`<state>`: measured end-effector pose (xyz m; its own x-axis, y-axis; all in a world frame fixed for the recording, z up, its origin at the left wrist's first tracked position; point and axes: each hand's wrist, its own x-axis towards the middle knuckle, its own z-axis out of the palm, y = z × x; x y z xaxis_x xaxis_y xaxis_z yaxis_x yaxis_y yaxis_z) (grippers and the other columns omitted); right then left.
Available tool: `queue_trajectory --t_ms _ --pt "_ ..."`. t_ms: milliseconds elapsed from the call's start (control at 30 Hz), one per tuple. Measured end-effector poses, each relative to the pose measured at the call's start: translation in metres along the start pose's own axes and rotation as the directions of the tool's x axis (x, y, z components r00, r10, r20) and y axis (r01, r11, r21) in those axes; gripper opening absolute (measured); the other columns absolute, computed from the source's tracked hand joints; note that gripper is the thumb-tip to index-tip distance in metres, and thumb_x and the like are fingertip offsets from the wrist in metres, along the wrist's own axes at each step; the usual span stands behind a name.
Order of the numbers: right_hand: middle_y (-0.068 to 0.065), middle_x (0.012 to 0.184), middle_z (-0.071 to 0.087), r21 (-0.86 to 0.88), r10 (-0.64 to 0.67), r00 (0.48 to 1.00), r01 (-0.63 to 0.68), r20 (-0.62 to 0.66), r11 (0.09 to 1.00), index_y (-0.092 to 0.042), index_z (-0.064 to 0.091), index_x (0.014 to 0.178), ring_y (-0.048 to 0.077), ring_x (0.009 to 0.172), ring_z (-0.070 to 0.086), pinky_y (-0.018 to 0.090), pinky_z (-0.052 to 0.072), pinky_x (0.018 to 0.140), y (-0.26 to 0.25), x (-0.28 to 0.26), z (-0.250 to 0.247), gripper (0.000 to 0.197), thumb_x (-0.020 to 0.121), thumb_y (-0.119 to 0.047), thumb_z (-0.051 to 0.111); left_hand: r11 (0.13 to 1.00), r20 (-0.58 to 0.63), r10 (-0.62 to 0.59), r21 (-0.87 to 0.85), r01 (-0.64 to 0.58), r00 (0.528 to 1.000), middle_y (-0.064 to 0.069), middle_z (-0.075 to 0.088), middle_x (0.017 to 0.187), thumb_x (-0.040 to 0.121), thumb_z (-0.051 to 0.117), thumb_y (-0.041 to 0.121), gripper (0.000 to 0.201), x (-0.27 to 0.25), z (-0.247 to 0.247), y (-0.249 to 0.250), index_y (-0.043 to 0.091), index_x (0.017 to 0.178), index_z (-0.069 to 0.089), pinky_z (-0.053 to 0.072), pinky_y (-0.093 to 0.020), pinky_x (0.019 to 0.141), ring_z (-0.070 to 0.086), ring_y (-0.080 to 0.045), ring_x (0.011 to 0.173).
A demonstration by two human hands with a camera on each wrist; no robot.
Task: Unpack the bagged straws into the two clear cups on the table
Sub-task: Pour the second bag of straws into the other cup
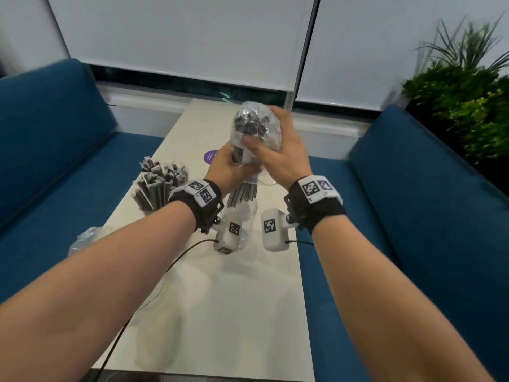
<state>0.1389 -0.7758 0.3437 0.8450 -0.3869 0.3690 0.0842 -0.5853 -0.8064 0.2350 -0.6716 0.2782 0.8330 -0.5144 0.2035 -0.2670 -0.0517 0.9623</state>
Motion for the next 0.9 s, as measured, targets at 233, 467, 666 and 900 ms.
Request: queue_trajectory --t_ms 233,467,666,900 --pt "-0.009 0.12 0.065 0.083 0.062 0.997 -0.059 -0.04 0.995 -0.032 0.044 0.144 0.014 0.102 0.069 0.034 0.06 0.092 0.039 -0.004 0.02 0.062 0.092 -0.043 0.076 0.999 -0.031 -0.026 -0.019 0.025 0.999 0.0 0.075 0.107 0.079 0.086 0.017 0.046 0.001 0.007 -0.032 0.024 0.118 0.063 0.061 -0.029 0.078 0.073 -0.021 0.096" --pt "-0.005 0.122 0.066 0.058 -0.026 0.993 0.033 -0.112 0.998 -0.023 0.047 0.143 0.009 0.101 0.068 0.018 0.056 0.085 0.037 0.003 0.02 0.059 0.093 -0.039 0.074 0.997 -0.052 -0.02 -0.075 0.016 0.998 -0.003 0.075 0.11 0.077 0.087 0.015 0.054 0.007 0.009 -0.021 0.017 0.124 0.062 0.061 -0.032 0.08 0.074 -0.022 0.099" --pt "-0.003 0.127 0.065 0.003 -0.051 0.993 0.051 -0.105 0.999 -0.024 0.047 0.144 0.017 0.112 0.065 0.029 0.057 0.092 0.032 0.01 0.018 0.059 0.094 -0.035 0.075 1.0 -0.079 -0.031 -0.007 0.031 0.996 -0.004 0.075 0.108 0.07 0.091 0.028 0.057 0.012 0.012 -0.017 0.017 0.118 0.063 0.062 -0.047 0.087 0.073 -0.026 0.097" --pt "0.003 0.13 0.068 0.025 0.064 0.997 -0.063 -0.051 0.998 -0.029 0.047 0.144 0.021 0.114 0.068 0.036 0.057 0.097 0.05 -0.008 0.03 0.056 0.095 -0.038 0.073 0.995 0.003 -0.099 0.014 0.099 0.995 0.006 0.074 0.11 0.069 0.091 0.037 0.07 -0.01 0.011 -0.038 0.019 0.127 0.057 0.059 -0.041 0.094 0.073 -0.011 0.099"
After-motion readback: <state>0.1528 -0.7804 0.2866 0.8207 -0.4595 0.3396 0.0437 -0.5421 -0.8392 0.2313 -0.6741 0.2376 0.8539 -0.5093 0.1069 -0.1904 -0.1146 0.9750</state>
